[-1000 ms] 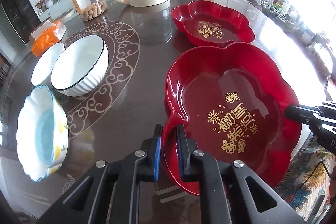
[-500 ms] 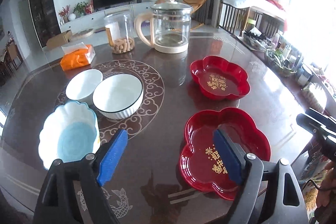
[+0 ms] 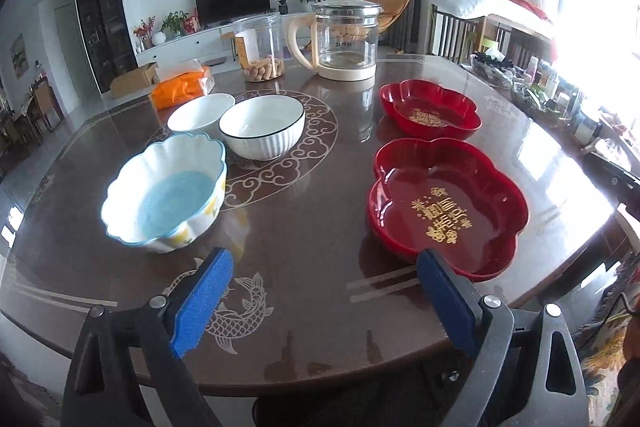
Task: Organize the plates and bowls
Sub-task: 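Withdraw both open grippers from the stacked red plates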
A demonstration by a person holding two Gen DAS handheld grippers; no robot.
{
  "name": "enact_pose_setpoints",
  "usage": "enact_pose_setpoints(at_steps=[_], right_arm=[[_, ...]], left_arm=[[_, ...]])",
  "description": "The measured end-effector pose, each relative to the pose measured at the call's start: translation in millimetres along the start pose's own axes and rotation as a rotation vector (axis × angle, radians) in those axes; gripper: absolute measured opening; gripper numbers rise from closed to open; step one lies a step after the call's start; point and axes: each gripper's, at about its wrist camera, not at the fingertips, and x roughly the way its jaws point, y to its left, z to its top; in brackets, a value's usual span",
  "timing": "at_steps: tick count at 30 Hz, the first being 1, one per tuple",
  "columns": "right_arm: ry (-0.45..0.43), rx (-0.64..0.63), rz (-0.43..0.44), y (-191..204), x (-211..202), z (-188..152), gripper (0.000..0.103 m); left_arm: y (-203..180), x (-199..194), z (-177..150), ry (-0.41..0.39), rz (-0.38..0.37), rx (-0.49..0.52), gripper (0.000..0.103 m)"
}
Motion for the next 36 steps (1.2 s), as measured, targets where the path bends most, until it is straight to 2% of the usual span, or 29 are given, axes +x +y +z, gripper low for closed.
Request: enact_pose_setpoints(at_steps=[3, 7, 16, 26, 36], right_arm=[[-0.001, -0.031, 0.047, 18.7, -3.0, 2.6, 0.074], [0.012, -0.087, 0.067, 37.3, -3.4, -2.7, 0.074], [0.052, -0.15, 0.065, 47.7, -4.4, -20.1, 0.074], [0.042, -0.164, 0.075, 47.9, -15.1, -26.3, 0.074], [0.065, -0.14, 0.073, 40.1, -14.3, -31.5, 0.074]], left_arm=[[-4.2, -9.9, 7.0, -0.024, -0.042, -0.019, 0.093], [-6.7, -18.6, 11.3, -0.053, -0.049, -0.022, 0.093], [2.1, -15.5, 3.7, -0.012, -0.042, -0.069, 0.093], [1.9, -24.5, 2.8, -0.011, 0.028, -0.049, 0.093], [-0.1, -14.7, 0.4, 0.037, 0.09, -0.03, 0.093]])
